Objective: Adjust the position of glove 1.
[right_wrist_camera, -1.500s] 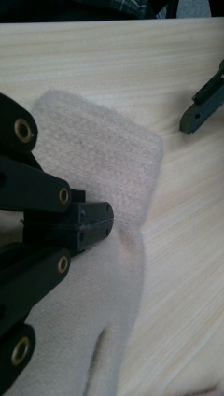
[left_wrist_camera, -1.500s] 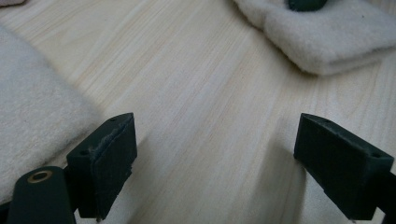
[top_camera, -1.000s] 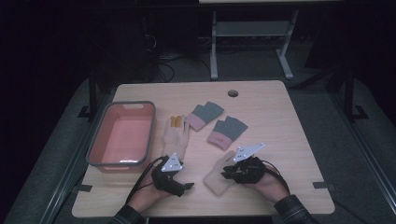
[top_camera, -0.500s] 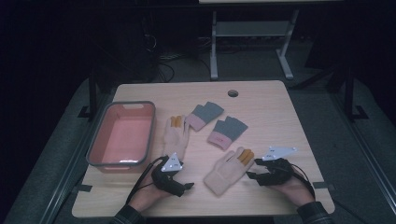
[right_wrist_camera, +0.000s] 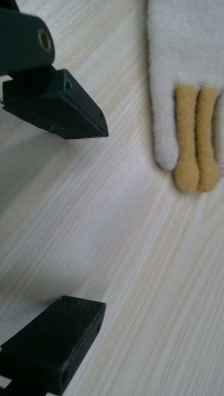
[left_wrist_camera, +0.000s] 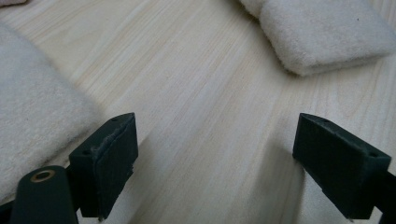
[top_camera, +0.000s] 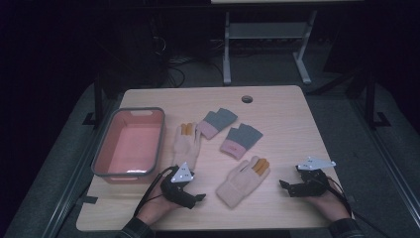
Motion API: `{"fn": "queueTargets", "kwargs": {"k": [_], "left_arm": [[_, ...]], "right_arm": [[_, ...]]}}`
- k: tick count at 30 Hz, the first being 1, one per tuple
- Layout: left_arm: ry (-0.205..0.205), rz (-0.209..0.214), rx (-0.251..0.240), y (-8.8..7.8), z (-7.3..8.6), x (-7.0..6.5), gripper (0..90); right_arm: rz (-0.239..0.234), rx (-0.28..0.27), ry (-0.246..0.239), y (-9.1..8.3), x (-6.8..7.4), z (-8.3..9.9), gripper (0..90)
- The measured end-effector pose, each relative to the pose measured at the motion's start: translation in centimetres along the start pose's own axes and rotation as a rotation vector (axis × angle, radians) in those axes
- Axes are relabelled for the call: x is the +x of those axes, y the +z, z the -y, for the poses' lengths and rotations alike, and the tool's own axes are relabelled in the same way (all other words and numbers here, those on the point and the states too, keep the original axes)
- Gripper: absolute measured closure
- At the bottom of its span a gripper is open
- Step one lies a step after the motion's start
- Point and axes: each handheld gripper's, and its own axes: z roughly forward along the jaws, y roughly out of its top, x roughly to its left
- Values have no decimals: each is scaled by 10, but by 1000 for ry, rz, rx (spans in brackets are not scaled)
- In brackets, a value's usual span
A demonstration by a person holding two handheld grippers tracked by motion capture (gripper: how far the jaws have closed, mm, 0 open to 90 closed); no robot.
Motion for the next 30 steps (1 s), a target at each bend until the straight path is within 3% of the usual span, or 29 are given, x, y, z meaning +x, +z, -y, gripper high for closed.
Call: {"fn": "queueTargets", "kwargs": {"k": [5, 7, 12, 16, 19, 30], "left_arm": [[-2, -23, 24, -4, -4, 1, 242], [-39, -23, -8, -9, -8, 2, 294], [-101, -44, -51, -18, -25, 6, 557], [-129, -63, -33, -19, -32, 10, 789], [-162, -112, -4, -14, -41, 18, 893], [-185, -249, 9, 5, -68, 43, 895]], "right_arm": [[-2, -1, 3, 0, -1, 0, 128], [-2, 0, 3, 0, -1, 0, 128], [-2, 1, 2, 0, -1, 0, 128], [-2, 1, 0, 0, -1, 0, 128], [-3, 1, -1, 0, -1, 0, 128], [-5, 2, 1, 0, -1, 0, 128]]}}
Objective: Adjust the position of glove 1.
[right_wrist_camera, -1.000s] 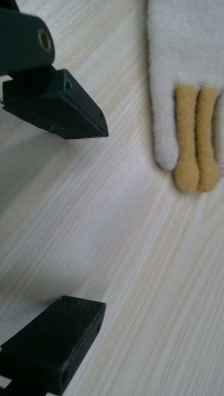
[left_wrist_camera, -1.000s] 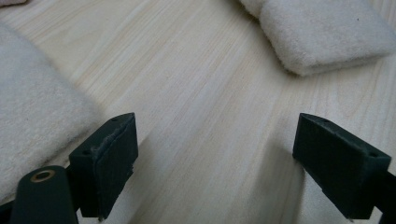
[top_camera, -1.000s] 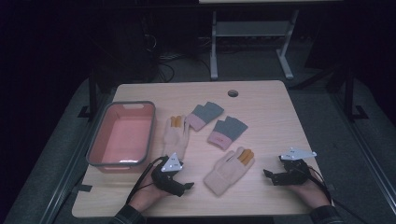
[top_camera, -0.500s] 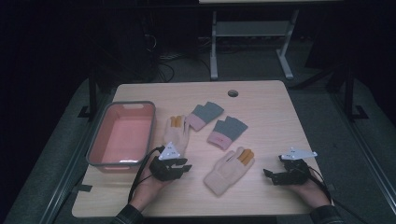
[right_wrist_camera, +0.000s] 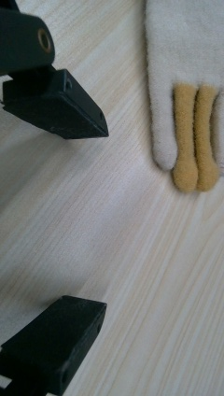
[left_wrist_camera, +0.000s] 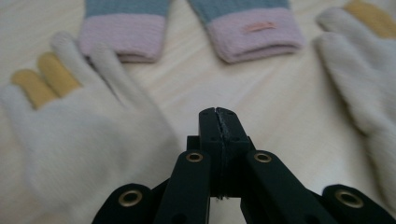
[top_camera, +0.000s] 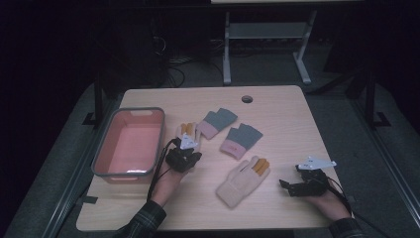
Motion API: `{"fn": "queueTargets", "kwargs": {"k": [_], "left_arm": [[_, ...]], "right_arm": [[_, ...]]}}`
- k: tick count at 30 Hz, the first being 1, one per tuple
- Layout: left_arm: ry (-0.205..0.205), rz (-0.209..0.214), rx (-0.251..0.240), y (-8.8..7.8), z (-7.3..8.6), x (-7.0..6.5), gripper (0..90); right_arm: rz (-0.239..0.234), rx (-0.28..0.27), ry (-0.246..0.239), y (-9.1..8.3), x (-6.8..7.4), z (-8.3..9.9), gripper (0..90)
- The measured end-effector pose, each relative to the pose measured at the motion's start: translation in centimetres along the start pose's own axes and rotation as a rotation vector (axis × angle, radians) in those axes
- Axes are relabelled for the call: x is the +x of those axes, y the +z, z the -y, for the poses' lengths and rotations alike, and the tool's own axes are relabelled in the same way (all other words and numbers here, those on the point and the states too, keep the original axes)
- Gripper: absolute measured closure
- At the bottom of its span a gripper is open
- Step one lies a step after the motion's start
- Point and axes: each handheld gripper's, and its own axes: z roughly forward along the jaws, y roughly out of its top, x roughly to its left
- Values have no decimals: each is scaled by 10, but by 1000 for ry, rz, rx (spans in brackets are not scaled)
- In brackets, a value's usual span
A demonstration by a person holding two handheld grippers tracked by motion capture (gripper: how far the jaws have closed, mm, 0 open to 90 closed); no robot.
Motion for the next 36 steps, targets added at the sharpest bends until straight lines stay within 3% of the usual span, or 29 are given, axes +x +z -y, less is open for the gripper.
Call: {"fn": "queueTargets", "kwargs": {"k": [6, 10, 15, 17, 25, 31, 36], "left_arm": [[-46, -24, 6, 15, -8, 15, 895], [-56, -58, 15, 22, -12, 23, 895], [-33, -114, 89, 37, -8, 23, 895], [-36, -104, 133, 43, -5, 24, 895], [-30, -56, 135, 38, -1, 18, 896], [0, 22, 139, 28, 7, 5, 897], [43, 119, 139, 23, 12, -8, 897]], "right_arm": [[-2, -4, -3, 1, 0, 0, 128], [-3, -4, -3, 1, 0, 0, 128], [-3, -4, -3, 1, 0, 0, 129], [-3, -4, -3, 1, 0, 0, 129], [-3, -4, -4, 1, 0, 0, 129], [-3, -4, -4, 1, 0, 0, 129], [-3, -4, -4, 1, 0, 0, 129]]}}
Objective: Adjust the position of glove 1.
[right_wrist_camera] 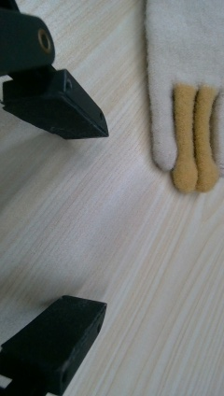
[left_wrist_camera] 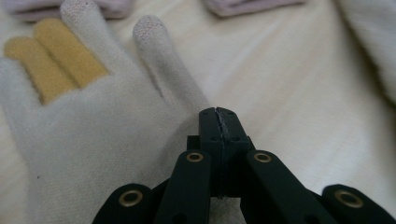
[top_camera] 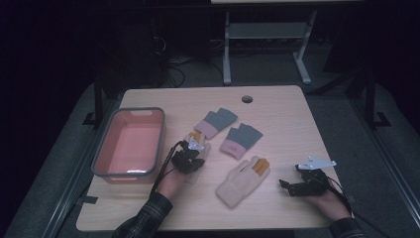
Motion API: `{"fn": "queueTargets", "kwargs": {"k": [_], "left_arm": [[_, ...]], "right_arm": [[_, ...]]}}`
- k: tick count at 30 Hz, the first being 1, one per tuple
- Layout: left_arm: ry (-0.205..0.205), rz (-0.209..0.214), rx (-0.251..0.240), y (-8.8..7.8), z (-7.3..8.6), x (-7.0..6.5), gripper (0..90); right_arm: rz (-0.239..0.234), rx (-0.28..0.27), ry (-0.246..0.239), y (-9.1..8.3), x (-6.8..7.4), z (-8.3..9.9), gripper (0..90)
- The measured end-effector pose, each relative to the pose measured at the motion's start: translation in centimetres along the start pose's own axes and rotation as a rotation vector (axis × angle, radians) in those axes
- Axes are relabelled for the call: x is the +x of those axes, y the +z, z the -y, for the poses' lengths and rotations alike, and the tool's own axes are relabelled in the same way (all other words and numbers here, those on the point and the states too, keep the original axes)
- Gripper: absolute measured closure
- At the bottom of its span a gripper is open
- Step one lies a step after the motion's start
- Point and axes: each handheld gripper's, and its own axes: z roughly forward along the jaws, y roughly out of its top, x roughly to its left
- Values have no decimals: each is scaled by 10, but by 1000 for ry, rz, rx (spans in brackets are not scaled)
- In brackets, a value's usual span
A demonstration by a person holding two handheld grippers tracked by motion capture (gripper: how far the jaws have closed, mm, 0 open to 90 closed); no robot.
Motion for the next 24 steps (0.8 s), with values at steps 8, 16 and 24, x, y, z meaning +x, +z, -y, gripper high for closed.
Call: {"fn": "queueTargets", "kwargs": {"k": [8, 16, 24], "left_arm": [[64, 146, 3, 0, 3, -20, 896], [53, 151, -59, -17, -3, -20, 873], [-62, -2, -117, -36, -2, 8, 628]], "right_arm": [[0, 0, 0, 0, 0, 0, 129], [0, 0, 0, 0, 0, 0, 129], [0, 0, 0, 0, 0, 0, 129]]}}
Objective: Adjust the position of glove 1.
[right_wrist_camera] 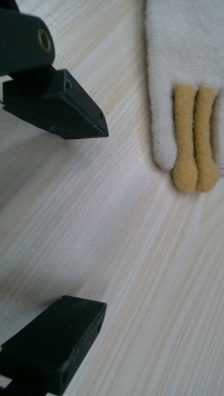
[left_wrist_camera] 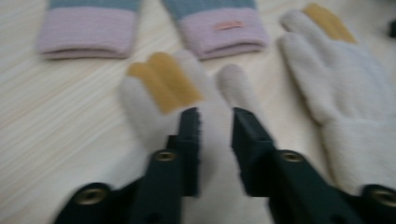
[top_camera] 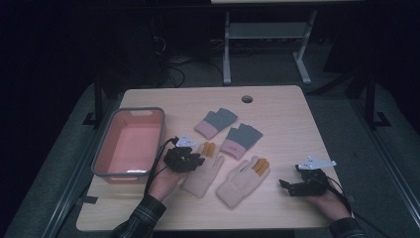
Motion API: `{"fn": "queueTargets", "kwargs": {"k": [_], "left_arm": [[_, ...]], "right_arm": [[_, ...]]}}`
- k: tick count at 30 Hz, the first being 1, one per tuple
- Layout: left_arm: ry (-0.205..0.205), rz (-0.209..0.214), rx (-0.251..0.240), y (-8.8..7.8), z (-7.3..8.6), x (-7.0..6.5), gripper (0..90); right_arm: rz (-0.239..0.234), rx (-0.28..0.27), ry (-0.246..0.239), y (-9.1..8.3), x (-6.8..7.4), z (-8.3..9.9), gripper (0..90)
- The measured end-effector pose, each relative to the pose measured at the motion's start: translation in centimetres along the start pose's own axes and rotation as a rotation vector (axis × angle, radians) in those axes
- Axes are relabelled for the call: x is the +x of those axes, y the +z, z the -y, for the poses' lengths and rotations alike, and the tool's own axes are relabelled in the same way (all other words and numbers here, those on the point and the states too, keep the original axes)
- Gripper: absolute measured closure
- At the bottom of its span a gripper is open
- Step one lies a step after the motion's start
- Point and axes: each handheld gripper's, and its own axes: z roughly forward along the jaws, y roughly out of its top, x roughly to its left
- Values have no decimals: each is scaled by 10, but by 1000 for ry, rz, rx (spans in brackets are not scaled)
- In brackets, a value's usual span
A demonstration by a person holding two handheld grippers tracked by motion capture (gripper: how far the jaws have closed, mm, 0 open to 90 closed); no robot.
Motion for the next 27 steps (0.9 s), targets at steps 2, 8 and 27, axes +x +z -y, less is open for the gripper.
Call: {"fn": "queueTargets", "kwargs": {"k": [2, 8, 27], "left_arm": [[-24, -18, 11, 3, 3, 3, 556], [-80, -21, 43, 6, 13, 2, 443], [-164, -7, 81, -1, 34, -5, 633]], "right_arm": [[0, 0, 0, 0, 0, 0, 129], [0, 0, 0, 0, 0, 0, 129], [0, 0, 0, 0, 0, 0, 129]]}}
